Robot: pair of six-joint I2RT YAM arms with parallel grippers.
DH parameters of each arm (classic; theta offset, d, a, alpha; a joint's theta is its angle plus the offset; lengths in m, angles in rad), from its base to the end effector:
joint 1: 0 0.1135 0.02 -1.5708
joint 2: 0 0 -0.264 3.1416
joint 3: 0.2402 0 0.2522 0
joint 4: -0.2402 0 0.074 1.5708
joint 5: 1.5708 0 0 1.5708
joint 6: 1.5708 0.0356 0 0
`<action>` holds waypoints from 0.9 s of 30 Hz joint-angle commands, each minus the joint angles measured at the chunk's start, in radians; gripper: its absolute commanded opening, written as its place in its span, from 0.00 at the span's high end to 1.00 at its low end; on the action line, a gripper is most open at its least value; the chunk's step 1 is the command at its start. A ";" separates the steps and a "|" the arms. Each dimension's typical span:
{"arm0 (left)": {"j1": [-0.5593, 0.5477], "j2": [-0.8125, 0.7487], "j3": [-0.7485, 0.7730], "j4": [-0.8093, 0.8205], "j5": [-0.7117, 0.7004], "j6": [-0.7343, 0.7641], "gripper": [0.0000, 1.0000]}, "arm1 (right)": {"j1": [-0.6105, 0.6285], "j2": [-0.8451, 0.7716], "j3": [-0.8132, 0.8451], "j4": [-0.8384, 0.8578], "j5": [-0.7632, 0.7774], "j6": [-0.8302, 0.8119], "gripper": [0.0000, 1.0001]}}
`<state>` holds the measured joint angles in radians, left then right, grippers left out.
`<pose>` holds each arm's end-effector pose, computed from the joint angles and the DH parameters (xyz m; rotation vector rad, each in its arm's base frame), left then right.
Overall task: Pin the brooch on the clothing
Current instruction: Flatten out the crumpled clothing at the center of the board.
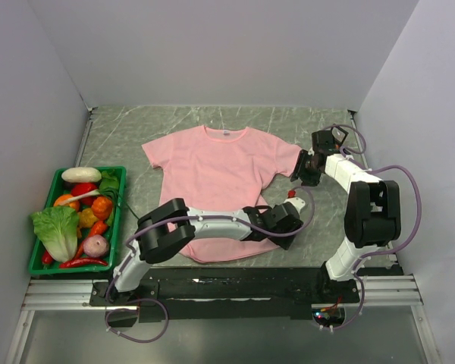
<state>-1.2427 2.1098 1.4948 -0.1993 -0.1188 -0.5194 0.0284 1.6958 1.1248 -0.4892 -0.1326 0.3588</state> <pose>0.1539 -0.4391 0.1682 0.8263 2.3506 -0.6693 0.3446 0.0145 0.1982 0.3904 2.6208 0.3056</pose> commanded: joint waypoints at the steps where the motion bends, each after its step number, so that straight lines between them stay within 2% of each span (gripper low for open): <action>1: -0.024 0.024 0.036 0.020 -0.035 -0.002 0.42 | -0.010 -0.005 -0.003 0.034 -0.001 0.005 0.48; 9: -0.060 0.041 0.018 0.023 -0.050 -0.008 0.50 | -0.012 0.005 -0.002 0.034 -0.009 0.005 0.48; 14: -0.078 0.070 0.056 -0.035 -0.128 0.013 0.55 | -0.013 0.007 -0.002 0.034 -0.013 0.006 0.48; 17: -0.084 0.079 0.055 -0.038 -0.128 0.024 0.65 | -0.013 0.010 0.003 0.032 -0.012 0.005 0.48; 20: -0.087 0.065 0.018 -0.008 -0.085 0.027 0.68 | -0.016 0.010 0.007 0.026 -0.010 0.003 0.48; 24: -0.090 0.026 -0.063 0.058 -0.022 0.015 0.84 | -0.021 0.007 0.007 0.026 -0.010 0.005 0.48; 27: -0.098 0.015 -0.079 0.051 -0.019 0.007 0.90 | -0.022 0.008 0.012 0.023 -0.010 0.002 0.48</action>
<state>-1.3167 2.1384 1.4662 -0.1173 -0.2012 -0.5018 0.0185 1.6989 1.1248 -0.4820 -0.1448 0.3588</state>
